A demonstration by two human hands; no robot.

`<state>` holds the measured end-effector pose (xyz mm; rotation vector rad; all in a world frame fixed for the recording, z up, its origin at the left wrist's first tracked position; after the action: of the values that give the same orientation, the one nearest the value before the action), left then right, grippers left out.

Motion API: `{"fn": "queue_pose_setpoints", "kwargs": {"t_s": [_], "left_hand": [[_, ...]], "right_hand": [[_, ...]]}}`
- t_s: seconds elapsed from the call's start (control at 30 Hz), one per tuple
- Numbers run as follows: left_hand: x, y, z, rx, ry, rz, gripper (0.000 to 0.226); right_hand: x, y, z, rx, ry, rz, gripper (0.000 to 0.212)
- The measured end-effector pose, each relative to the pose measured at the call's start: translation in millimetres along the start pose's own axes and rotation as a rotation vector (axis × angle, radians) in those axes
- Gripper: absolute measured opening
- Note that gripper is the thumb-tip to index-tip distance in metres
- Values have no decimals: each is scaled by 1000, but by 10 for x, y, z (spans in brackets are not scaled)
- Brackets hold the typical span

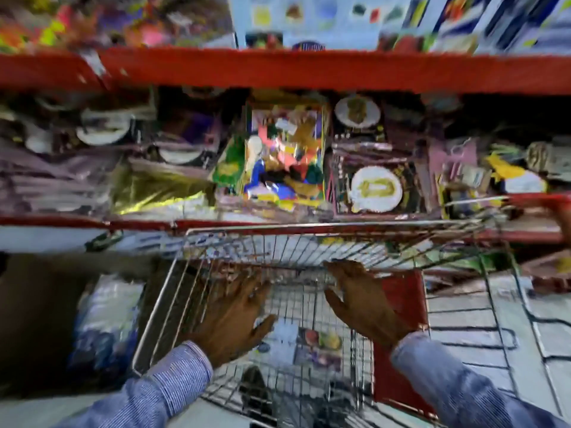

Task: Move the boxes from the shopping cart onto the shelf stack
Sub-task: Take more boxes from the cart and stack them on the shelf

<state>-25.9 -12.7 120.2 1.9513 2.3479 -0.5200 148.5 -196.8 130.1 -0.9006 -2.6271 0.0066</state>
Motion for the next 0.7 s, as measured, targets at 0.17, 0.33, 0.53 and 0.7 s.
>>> {"fn": "queue_pose_setpoints", "kwargs": {"t_s": [0.17,0.33,0.53,0.7], "left_hand": [[206,123,874,300,-66,49,50],[317,314,1477,490,37,259,23],[174,300,2018,498,314,543,24],[98,282,2206,362,485,611,7]], "right_hand": [[-153,34,1179,341,32,10,61],[-251,120,2089,630,16,-6,57],[-262,150,2522,622,-46,-87,49],[-294,231,2555,551,-38,-148,45]]}}
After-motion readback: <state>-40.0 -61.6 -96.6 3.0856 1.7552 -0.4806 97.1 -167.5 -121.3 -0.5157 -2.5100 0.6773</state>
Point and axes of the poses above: each hand's wrist, its own y-axis towards the middle knuckle, its own z-axis out of the palm, x = y × z, the point moved 3 cm from there along y, towards the middle knuckle, and after that the axes turned 4 degrees about -y, right-handed, at the moved point
